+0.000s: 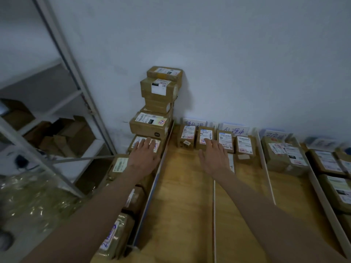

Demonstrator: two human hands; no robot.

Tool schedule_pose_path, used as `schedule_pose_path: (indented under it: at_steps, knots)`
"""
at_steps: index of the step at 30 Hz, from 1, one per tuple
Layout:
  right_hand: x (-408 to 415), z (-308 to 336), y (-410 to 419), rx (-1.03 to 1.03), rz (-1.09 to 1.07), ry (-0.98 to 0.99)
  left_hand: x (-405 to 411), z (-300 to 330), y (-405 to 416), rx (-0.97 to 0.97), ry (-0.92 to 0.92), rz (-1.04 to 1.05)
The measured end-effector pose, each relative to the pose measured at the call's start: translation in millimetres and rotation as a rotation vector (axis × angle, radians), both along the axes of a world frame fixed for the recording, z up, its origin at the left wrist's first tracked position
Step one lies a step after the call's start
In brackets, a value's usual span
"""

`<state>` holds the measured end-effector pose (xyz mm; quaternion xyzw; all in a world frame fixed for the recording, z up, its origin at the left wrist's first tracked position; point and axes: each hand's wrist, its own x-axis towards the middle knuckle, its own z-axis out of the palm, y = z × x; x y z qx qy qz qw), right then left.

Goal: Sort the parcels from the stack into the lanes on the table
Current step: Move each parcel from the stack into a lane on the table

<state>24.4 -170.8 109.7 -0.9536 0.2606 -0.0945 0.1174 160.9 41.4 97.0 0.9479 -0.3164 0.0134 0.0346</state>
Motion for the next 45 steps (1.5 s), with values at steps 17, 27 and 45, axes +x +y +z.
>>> schedule_pose_path:
  at_steps: [17,27,45]
  knots:
    - [180,67,41,0.029,0.012,-0.081,185,78,26,-0.039,-0.09,-0.048]
    - [301,92,-5,0.37,-0.203,-0.177,307,108,-55,-0.286,0.16,0.053]
    - [323,84,-22,0.864,-0.364,-0.444,309,105,-88,-0.832,0.7,0.266]
